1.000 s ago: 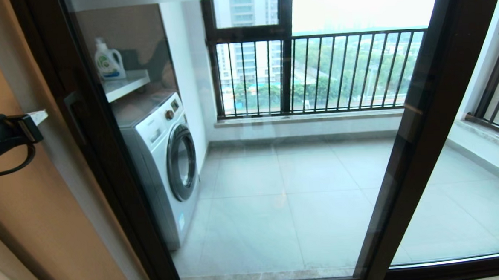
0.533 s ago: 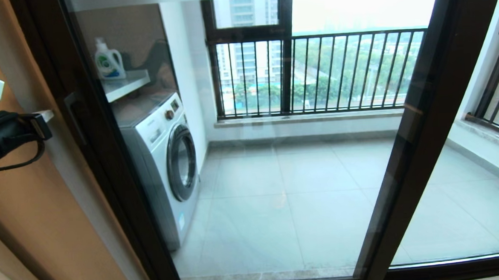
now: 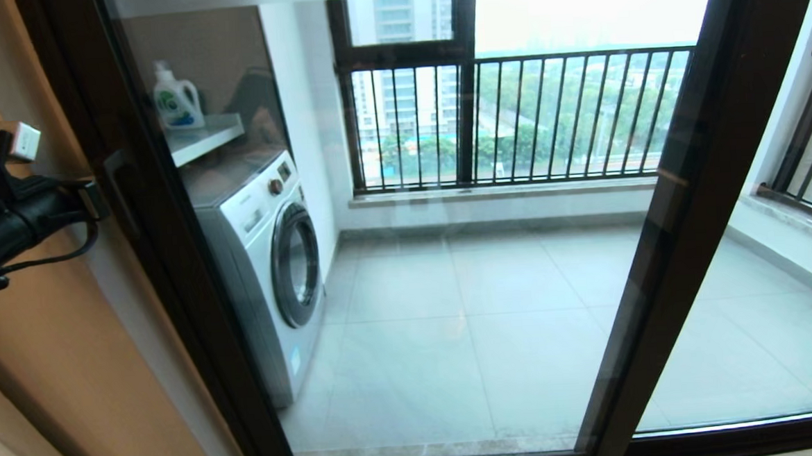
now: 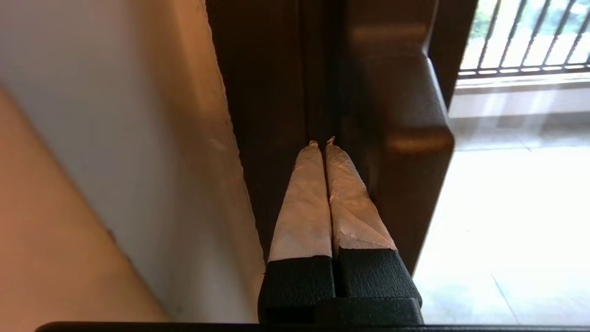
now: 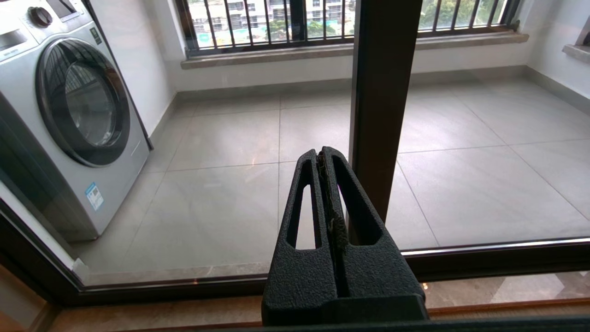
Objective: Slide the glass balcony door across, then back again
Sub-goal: Open the slid door
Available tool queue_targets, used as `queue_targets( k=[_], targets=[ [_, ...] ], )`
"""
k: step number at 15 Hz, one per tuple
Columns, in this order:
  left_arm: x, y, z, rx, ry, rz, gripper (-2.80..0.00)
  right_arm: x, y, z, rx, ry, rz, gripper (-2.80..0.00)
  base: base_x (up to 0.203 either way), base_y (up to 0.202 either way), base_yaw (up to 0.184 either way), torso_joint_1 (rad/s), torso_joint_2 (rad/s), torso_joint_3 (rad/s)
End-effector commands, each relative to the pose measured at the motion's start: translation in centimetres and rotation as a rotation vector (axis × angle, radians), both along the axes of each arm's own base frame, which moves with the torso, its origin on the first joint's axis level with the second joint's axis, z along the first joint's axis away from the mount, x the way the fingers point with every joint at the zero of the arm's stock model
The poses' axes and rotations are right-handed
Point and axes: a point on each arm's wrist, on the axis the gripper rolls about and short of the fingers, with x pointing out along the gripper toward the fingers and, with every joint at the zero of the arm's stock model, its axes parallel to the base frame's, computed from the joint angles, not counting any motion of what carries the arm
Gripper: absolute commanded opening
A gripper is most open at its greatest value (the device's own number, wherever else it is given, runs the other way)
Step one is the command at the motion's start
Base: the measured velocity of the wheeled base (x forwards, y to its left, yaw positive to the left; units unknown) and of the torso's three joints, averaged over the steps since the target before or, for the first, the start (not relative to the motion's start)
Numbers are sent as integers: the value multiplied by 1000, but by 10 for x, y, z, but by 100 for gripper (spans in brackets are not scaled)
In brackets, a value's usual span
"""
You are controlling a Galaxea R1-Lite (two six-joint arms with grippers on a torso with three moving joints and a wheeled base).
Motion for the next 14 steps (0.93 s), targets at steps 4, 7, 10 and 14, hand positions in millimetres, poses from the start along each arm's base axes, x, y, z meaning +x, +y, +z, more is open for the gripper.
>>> queue_targets(
  k=[4, 7, 10, 14],
  targets=[
    [19, -30, 3, 6, -23, -36, -280, 1, 0, -3, 0, 13, 0, -280, 0, 0, 0, 0, 0, 0],
    [19, -41, 7, 7, -32, -53, -280, 1, 0, -3, 0, 13, 0, -280, 0, 0, 0, 0, 0, 0],
    [19, -49, 8, 6, -34, -61, -280, 1, 0, -3, 0, 13, 0, -280, 0, 0, 0, 0, 0, 0],
    [17, -68, 15, 7, -48, -86, -280, 1, 0, -3, 0, 13, 0, -280, 0, 0, 0, 0, 0, 0]
  ],
)
